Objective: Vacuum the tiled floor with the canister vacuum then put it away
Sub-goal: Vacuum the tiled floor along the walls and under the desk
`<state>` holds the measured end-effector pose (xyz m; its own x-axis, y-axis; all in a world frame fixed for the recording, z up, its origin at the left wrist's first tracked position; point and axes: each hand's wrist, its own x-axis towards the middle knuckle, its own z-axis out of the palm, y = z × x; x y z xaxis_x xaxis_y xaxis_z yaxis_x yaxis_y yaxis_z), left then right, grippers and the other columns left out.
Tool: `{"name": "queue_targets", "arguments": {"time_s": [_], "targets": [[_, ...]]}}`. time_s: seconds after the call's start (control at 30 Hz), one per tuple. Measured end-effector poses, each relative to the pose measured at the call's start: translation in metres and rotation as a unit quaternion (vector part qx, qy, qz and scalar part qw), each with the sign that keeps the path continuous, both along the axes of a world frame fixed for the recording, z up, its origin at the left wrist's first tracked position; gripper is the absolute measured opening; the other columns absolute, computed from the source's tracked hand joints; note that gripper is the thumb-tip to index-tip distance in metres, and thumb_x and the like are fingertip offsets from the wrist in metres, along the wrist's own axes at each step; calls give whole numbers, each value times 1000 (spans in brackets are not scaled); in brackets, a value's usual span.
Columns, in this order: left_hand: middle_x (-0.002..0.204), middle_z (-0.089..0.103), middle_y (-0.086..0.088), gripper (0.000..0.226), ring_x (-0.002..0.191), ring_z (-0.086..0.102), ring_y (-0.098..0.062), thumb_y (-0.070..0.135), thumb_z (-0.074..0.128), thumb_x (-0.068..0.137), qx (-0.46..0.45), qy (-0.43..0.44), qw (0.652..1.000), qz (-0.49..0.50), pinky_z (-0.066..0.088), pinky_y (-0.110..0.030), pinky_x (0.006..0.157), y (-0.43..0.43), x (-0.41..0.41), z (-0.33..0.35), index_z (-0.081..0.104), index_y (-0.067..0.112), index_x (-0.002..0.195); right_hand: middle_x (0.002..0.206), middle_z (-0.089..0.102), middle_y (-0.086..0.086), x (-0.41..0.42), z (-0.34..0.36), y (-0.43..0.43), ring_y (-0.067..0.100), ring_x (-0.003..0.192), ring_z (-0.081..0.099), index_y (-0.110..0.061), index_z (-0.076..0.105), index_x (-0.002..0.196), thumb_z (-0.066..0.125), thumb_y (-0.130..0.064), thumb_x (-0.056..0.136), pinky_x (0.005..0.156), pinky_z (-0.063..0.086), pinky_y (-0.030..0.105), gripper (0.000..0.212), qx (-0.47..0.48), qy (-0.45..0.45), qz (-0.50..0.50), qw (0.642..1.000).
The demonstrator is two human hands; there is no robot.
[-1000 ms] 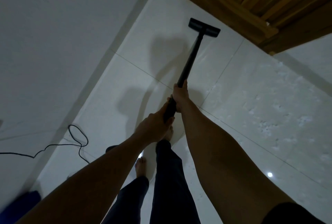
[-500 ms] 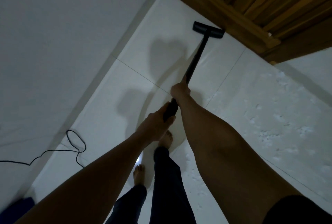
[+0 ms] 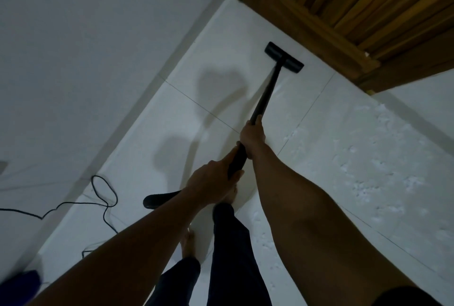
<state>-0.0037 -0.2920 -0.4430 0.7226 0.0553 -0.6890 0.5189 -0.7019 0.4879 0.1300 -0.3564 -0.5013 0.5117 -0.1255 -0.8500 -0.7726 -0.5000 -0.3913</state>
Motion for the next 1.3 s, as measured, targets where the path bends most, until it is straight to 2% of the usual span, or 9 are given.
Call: {"name": "queue_targets", "arguments": {"time_s": [0.07, 0.17, 0.27, 0.4, 0.67, 0.9, 1.1, 1.2, 1.3], "targets": [[71, 60, 2, 67, 55, 61, -12, 46, 41, 103, -3, -13, 1000, -8, 52, -25, 51, 1, -22, 11, 2, 41, 157, 133, 55, 12, -24, 10, -2, 12, 65, 51, -37, 11, 158, 34, -28, 108, 47, 43, 25, 56, -13, -12, 12, 1000], [71, 60, 3, 66, 57, 62, -11, 46, 42, 103, -8, -28, 999, -19, 54, -25, 55, 4, -59, 27, 3, 41, 157, 124, 59, 12, -61, 26, -2, 16, 65, 56, -40, 12, 157, 33, -30, 107, 60, 57, 33, 55, -20, -14, -19, 1000], [79, 66, -2, 67, 60, 63, -12, 44, 43, 103, -16, -41, 999, -28, 54, -26, 58, 10, -105, 45, 4, 40, 157, 115, 56, 6, -104, 48, -1, 13, 61, 52, -38, 11, 158, 38, -25, 107, 44, 47, 22, 59, -26, -27, -22, 999], [83, 67, -2, 65, 60, 64, -13, 45, 43, 102, -40, -85, 995, -43, 55, -30, 59, 15, -167, 67, 7, 43, 156, 124, 56, 12, -165, 81, -6, 18, 70, 58, -32, 8, 159, 37, -21, 107, 32, 34, 17, 60, -20, -50, -25, 998], [81, 69, 2, 64, 63, 67, -13, 48, 44, 100, -62, -141, 984, -85, 62, -41, 67, 3, -320, 96, 10, 42, 155, 126, 56, 10, -323, 127, -31, 20, 77, 60, -39, 9, 157, 36, -29, 105, 63, 57, 33, 60, 34, -62, -120, 990], [73, 64, 4, 67, 59, 64, -12, 49, 45, 99, -71, -168, 979, -94, 60, -39, 63, -22, -441, 120, 12, 37, 156, 109, 56, 10, -445, 134, -64, 20, 62, 58, -38, 14, 157, 28, -31, 106, 52, 50, 29, 53, 82, -88, -168, 978], [100, 71, 1, 73, 79, 70, -13, 57, 53, 92, -122, -118, 984, -60, 60, -40, 79, -48, -551, 126, 15, 50, 153, 114, 62, 13, -558, 119, -93, 22, 64, 60, -31, 28, 154, 30, -30, 102, 60, 53, 32, 51, 81, -103, -143, 981], [93, 70, 2, 71, 66, 65, -8, 55, 51, 94, -100, -116, 986, -61, 58, -31, 67, -65, -610, 127, 17, 44, 155, 123, 61, 13, -616, 115, -106, 22, 69, 63, -29, 26, 155, 30, -29, 103, 64, 56, 35, 52, 84, -98, -143, 981], [83, 64, 6, 66, 60, 58, -5, 50, 51, 97, -98, -123, 986, -51, 50, -23, 61, -85, -670, 129, 23, 36, 155, 126, 59, 14, -675, 108, -121, 28, 88, 65, -26, 26, 155, 33, -24, 100, 80, 59, 43, 55, 76, -81, -139, 984]]}}
